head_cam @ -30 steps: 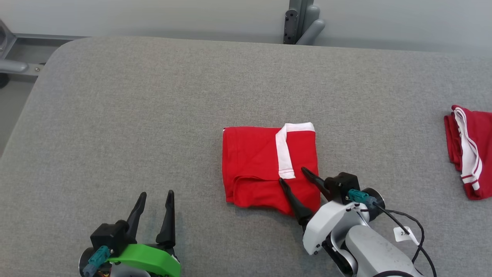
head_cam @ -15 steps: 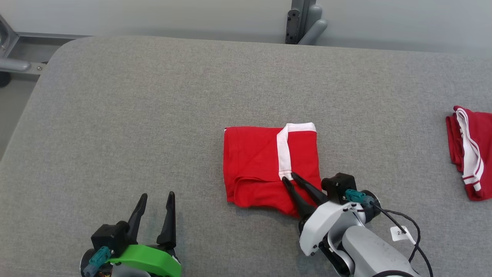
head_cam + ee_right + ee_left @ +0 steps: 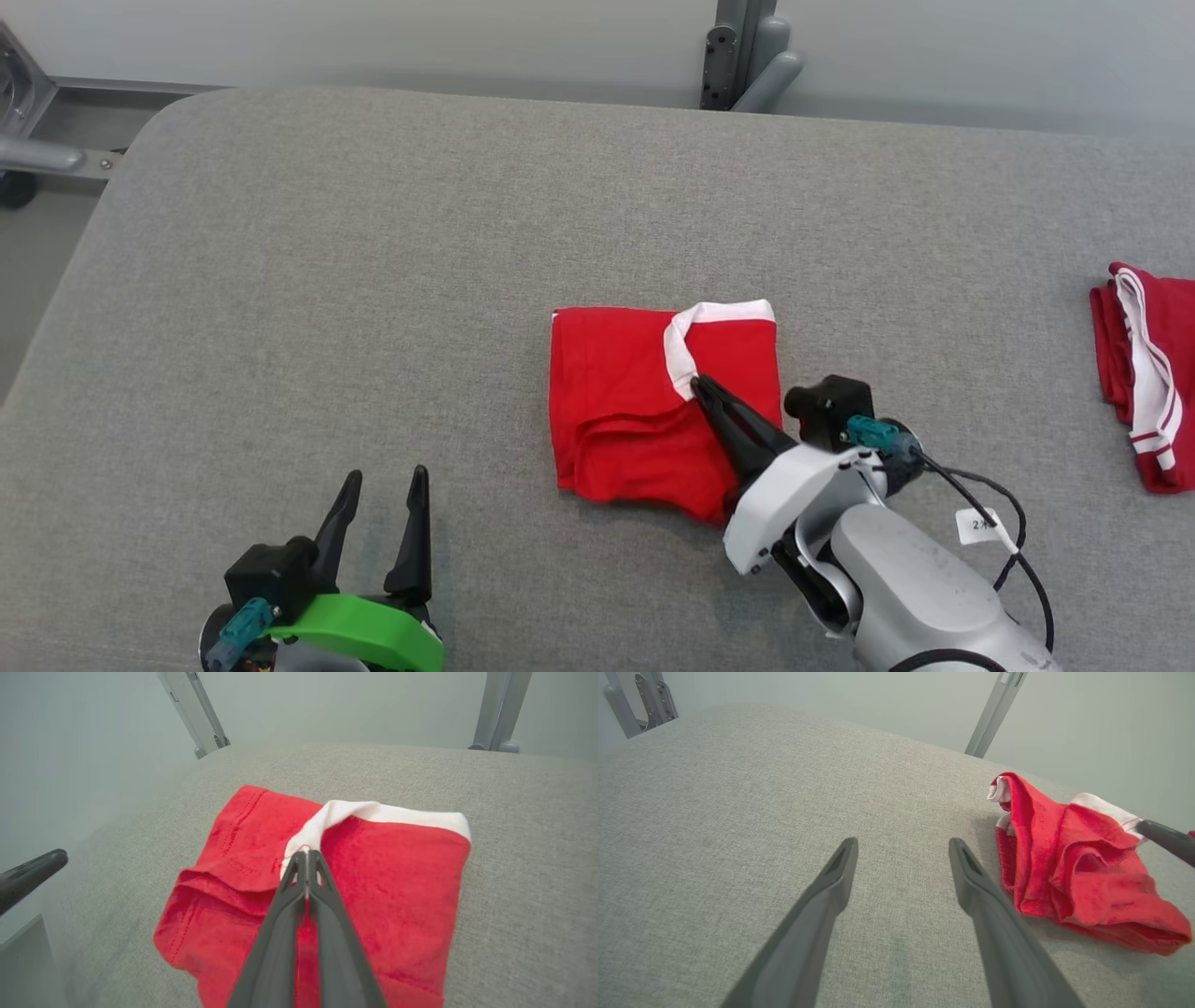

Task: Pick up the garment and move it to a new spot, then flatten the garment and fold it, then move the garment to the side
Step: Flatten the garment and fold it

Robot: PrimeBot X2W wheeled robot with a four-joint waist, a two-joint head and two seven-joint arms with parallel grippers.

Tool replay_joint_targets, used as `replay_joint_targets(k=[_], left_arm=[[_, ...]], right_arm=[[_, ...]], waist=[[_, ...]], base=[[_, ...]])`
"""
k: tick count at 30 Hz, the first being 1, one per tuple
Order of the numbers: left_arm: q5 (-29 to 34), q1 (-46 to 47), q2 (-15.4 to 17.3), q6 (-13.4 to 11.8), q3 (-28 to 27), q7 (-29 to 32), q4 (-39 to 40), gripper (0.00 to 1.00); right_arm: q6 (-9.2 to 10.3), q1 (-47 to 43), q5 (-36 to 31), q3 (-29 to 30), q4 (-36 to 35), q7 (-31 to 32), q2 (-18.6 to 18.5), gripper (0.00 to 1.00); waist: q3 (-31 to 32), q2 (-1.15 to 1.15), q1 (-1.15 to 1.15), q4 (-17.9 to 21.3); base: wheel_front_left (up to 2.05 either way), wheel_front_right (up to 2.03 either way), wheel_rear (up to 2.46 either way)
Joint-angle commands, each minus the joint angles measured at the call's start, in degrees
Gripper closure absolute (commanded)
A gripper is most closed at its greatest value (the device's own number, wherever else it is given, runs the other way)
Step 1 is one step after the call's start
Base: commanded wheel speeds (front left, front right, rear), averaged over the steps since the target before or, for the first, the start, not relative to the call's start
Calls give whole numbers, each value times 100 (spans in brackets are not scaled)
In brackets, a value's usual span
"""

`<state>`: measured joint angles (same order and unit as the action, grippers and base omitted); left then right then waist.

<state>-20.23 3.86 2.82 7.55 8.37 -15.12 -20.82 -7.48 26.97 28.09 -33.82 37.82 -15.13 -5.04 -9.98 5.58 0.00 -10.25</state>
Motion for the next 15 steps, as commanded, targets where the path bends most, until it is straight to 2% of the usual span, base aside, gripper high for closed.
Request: replay_joint_targets(k=[1,6,12,13,14,15], left_arm=[[-20,29,18,-12,25,4,-5,0],[-51,141,15,-12,244,4,-19,0],[-152,308,17,-12,629,4,16,0],[-170,327,19,-12,695,4,19,0],[-170,327,19,-12,695,4,19,0],[-195,344,20,-12,740,4,31,0]], right_arm=[[2,129,39,-26,-45,4,-31,100],[2,515,18,-216,143,4,-73,100],[2,1071,-44,-182,595,4,-144,100],[2,1151,-55,-140,664,4,-147,89],[2,1151,-55,-140,664,4,-147,89],[2,1219,-55,-110,724,4,-134,0]], waist=[[7,0,0,-34],[-26,0,0,-286],[-191,0,0,-828],[-220,0,0,-916],[-220,0,0,-916],[-245,0,0,-998]], base=[[0,0,0],[0,0,0],[0,0,0],[0,0,0],[0,0,0],[0,0,0]])
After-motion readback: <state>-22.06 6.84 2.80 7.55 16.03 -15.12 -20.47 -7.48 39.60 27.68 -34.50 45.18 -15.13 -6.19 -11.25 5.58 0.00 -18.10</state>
